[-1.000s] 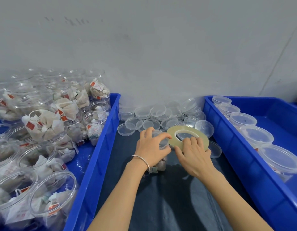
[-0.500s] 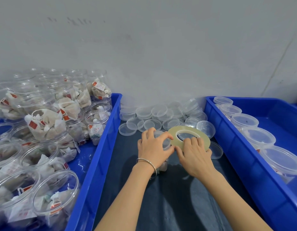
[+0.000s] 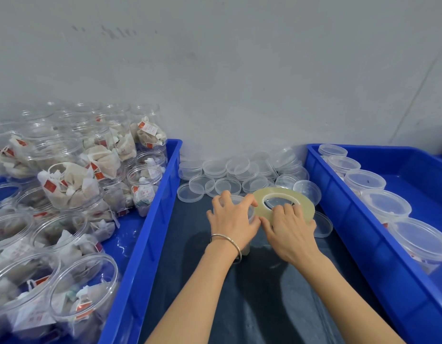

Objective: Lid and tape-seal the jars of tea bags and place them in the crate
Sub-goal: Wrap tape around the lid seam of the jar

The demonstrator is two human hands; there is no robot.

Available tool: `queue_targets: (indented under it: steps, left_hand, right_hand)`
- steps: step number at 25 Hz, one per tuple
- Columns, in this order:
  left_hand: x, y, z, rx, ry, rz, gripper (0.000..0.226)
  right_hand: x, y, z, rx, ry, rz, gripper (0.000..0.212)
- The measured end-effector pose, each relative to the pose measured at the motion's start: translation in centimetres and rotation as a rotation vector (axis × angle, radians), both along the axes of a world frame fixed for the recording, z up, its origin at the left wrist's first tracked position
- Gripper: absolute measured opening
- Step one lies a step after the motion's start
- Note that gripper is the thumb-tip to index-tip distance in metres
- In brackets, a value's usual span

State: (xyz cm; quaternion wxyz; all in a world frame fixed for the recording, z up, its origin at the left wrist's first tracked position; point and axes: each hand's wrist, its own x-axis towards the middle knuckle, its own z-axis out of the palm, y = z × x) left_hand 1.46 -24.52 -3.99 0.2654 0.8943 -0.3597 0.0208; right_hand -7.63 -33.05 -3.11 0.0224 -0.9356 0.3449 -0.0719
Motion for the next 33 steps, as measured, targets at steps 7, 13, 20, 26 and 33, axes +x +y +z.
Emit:
queue_targets:
  steps: [7, 13, 20, 26, 33]
  left_hand:
    - [0.6, -0.9, 0.5, -0.012, 0.065, 0.010, 0.025]
    - [1.4, -1.5, 1.1, 0.027, 0.087, -0.033, 0.026]
    - [1.9, -2.3, 1.4, 0.089, 0.069, -0.041, 0.028]
    - [2.1, -2.5, 1.7, 0.108, 0.081, -0.040, 0.029]
    - [2.4, -2.8, 2.0, 0.175, 0.073, -0.043, 0.030]
  right_hand:
    - [0.7, 1.0, 0.9, 0.008, 0.016, -0.132, 0.048]
    - [1.4, 1.8, 0.7, 0.084, -0.046, -0.255, 0.053]
    - [2.2, 2.2, 0.9, 0.126, -0.039, -0.327, 0.057]
    - [2.3, 2.6, 0.8, 0.177, -0.095, -0.356, 0.057]
    - [2.1, 2.8, 0.6, 0.180, -0.127, -0.384, 0.055]
